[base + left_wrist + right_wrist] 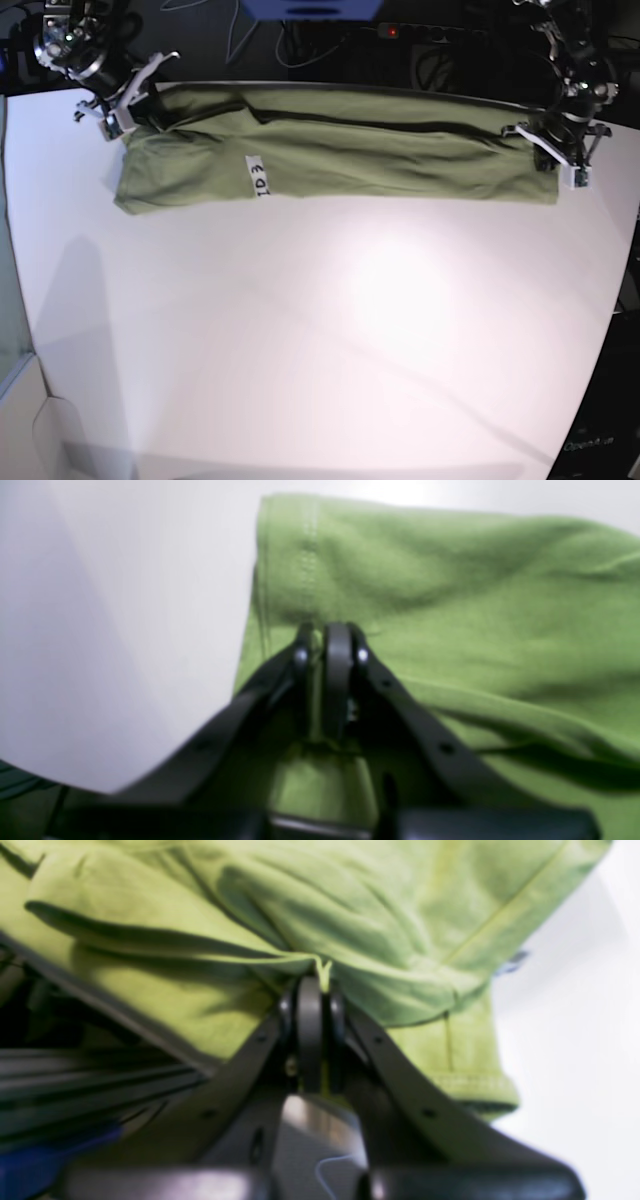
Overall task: Fold the T-shirt properly
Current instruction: 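Pull both grippers apart, stretching the strip lengthwise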
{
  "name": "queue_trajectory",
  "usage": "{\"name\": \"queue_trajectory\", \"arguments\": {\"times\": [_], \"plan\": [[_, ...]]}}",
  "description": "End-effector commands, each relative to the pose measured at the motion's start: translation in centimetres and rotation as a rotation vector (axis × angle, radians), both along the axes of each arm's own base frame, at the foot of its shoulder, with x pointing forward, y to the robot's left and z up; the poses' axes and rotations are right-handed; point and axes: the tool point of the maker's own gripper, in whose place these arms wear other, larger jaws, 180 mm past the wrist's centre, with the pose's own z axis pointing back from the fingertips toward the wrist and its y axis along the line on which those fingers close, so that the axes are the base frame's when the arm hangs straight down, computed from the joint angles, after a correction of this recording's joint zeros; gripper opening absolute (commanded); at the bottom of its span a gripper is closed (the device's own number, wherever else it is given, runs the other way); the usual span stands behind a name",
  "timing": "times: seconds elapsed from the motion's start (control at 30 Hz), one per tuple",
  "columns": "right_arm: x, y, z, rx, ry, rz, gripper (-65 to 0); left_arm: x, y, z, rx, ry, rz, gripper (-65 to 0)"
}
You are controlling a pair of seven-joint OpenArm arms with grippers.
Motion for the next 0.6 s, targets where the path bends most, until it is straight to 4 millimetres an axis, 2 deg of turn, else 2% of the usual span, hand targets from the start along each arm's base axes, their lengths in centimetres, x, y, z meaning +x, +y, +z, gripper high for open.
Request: {"name": "queue_trajectory", "arguments": {"times": [0.0,0.2,0.37,0.57], "plan": [[-0.1,-1.2,-0.1,-0.053,0.021,0.014,-64.3,-1.6,-0.2,-1.5,0.009,0.098,-0.008,-61.3],[2.7,-2.3,-0.2,-0.085,0.013,0.003,-64.4,0.0,-0.7,-2.1,-0.027,0.087,0.003,-61.3],[4.4,-4.1,-1.7,-0.094,0.044,-0.031,-64.4,1.5,-1.4,-3.2,-0.078,0.089,0.016,-61.3],[5.9,-6.4,-3.5,-0.155,0.087,-0.046,-64.4,2.9,-1.6,-3.3,-0.098,0.074,0.02,-61.3]]}}
